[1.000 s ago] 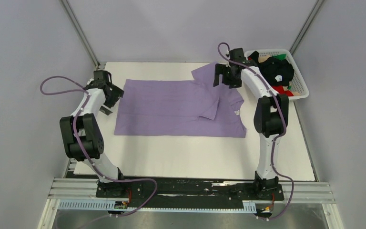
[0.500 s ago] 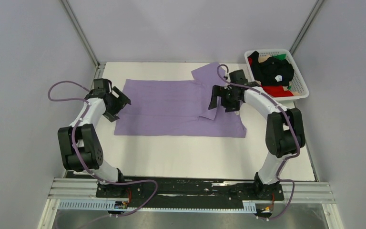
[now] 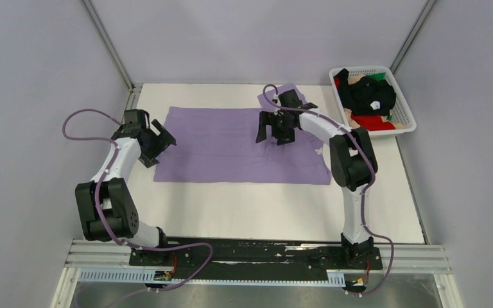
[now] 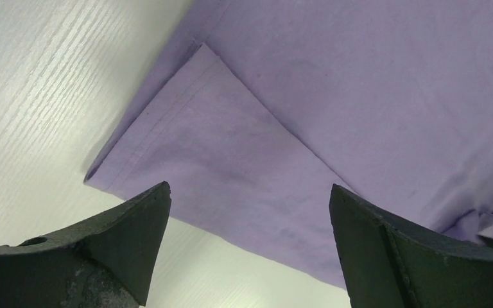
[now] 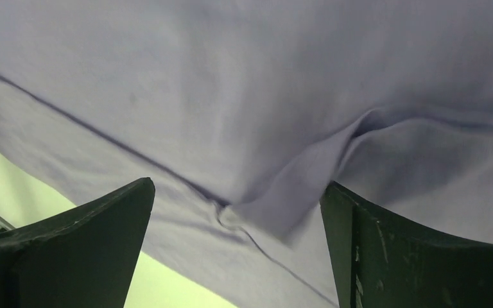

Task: Fold and stack the t-shirts
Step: Fold the flattened tshirt in 1/3 of the way

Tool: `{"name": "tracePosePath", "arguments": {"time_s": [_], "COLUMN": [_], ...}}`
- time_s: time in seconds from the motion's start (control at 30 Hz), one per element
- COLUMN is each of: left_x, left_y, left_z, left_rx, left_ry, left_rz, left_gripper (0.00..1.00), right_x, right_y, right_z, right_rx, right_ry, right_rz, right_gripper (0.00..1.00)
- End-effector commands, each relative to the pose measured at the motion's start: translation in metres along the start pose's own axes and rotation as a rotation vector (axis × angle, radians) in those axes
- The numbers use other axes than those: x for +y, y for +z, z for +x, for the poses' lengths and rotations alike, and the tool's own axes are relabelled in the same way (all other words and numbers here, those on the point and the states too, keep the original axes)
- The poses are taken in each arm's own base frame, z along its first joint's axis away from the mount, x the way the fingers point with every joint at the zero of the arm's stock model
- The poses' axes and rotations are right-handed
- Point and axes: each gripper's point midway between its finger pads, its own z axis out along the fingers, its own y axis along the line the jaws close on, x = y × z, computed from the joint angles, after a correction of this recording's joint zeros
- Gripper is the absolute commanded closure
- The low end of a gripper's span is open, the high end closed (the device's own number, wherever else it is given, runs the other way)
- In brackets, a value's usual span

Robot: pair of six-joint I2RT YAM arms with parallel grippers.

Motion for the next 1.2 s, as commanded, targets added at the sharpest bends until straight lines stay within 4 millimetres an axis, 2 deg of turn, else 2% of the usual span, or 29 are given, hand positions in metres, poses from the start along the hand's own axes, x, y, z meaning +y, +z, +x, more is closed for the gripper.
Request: {"name": "tracePosePath", "arguments": {"time_s": [0.0,0.07,0.13,0.2,0.33,0.47,0.53,0.63,0.67,0.7,0.8,0.97,1.07,1.17], "left_x": [0.001,-0.001,-0.003,-0.007,-0.023,-0.043,-0.057,-0.066,-0.069,-0.064,-0.050,-0.026,-0.011,-0.003], "left_y": [-0.017,-0.019,-0.022,-0.022,-0.017,0.000,0.019,0.052,0.057,0.069,0.084,0.088,0.074,0.058], "left_z": [-0.012,-0.012,-0.013,-0.013,-0.007,0.004,0.009,0.024,0.027,0.036,0.053,0.084,0.109,0.127], "left_rx": [-0.050,-0.051,-0.051,-0.047,-0.009,0.039,0.050,0.161,0.177,0.208,0.240,0.294,0.332,0.346], "left_ry": [0.041,0.047,0.048,0.055,0.062,0.067,0.099,0.134,0.142,0.150,0.152,0.134,0.154,0.175], "left_rz": [-0.006,-0.001,0.010,0.029,0.117,0.208,0.233,0.219,0.204,0.175,0.120,0.081,0.046,0.042], "left_gripper": [0.00,0.00,0.00,0.00,0.00,0.00,0.00,0.00,0.00,0.00,0.00,0.00,0.00,0.00], "right_x": [0.049,0.067,0.076,0.071,0.040,0.000,-0.021,-0.052,-0.059,-0.066,-0.083,-0.111,-0.123,-0.126], "right_y": [-0.007,-0.013,-0.021,-0.030,-0.051,-0.061,-0.055,-0.045,-0.043,-0.042,-0.046,-0.057,-0.066,-0.077], "right_z": [-0.072,-0.092,-0.102,-0.102,-0.083,-0.038,-0.015,0.011,0.017,0.025,0.044,0.095,0.126,0.152], "right_rx": [-0.183,-0.238,-0.274,-0.302,-0.346,-0.296,-0.258,-0.195,-0.183,-0.168,-0.152,-0.073,-0.027,-0.006], "right_ry": [-0.045,-0.039,-0.027,-0.016,-0.005,0.058,0.089,0.150,0.168,0.189,0.227,0.296,0.353,0.412], "right_rz": [-0.124,-0.184,-0.213,-0.182,-0.060,0.017,0.060,0.133,0.148,0.166,0.223,0.329,0.379,0.399], "right_gripper": [0.00,0.00,0.00,0.00,0.00,0.00,0.00,0.00,0.00,0.00,0.00,0.00,0.00,0.00]}}
